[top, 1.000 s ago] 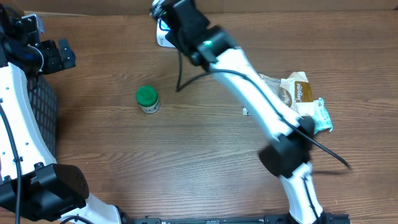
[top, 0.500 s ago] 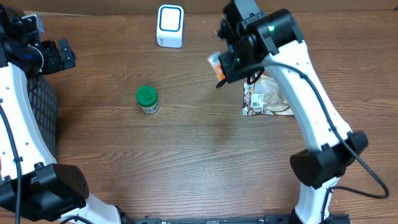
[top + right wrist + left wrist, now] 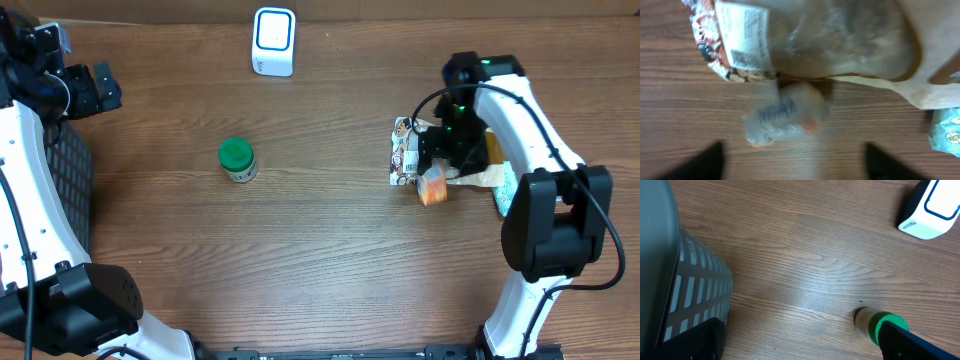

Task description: Scan the item barcode

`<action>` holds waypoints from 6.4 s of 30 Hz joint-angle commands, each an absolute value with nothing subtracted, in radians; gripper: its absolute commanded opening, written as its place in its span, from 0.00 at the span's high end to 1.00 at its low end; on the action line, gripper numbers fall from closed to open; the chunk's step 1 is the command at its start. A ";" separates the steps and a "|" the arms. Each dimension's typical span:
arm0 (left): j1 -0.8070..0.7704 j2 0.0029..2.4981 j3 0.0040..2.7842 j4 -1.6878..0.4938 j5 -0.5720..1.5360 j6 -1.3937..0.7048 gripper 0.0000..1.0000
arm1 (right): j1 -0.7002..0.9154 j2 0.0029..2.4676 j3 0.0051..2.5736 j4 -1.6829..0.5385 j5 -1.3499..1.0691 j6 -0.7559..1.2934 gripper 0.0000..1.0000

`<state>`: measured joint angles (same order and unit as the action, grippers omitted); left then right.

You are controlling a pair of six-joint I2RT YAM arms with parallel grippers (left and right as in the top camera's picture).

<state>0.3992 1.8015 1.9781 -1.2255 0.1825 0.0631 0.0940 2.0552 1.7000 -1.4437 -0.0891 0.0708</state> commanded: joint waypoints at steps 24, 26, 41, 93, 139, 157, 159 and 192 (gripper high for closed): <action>0.392 1.807 1.983 -1.223 0.183 0.090 0.00 | 0.575 2.056 1.755 -0.552 -0.463 0.116 0.00; 0.392 1.807 1.983 -1.223 0.183 0.090 0.00 | 0.657 2.083 1.755 -0.497 -0.253 0.138 0.00; 0.392 1.807 1.983 -1.223 0.183 0.090 0.00 | 0.798 2.241 1.756 -0.343 -0.048 -0.031 0.00; 0.392 1.807 1.983 -1.223 0.183 0.090 0.00 | 0.836 2.348 1.853 -0.399 -0.125 -0.027 0.11; 0.392 1.807 1.983 -1.223 0.183 0.091 0.00 | 0.666 2.099 1.661 -0.770 0.471 0.864 0.01; 0.392 1.807 1.983 -1.223 0.183 0.090 0.01 | 0.600 2.090 1.735 -0.881 0.111 0.212 0.01; 0.392 1.807 1.983 -1.223 0.183 0.090 0.00 | 0.581 2.089 1.716 -0.860 0.111 0.212 0.02; 0.392 1.807 1.983 -1.223 0.183 0.090 0.01 | 0.548 2.153 1.740 -0.841 0.156 0.051 0.02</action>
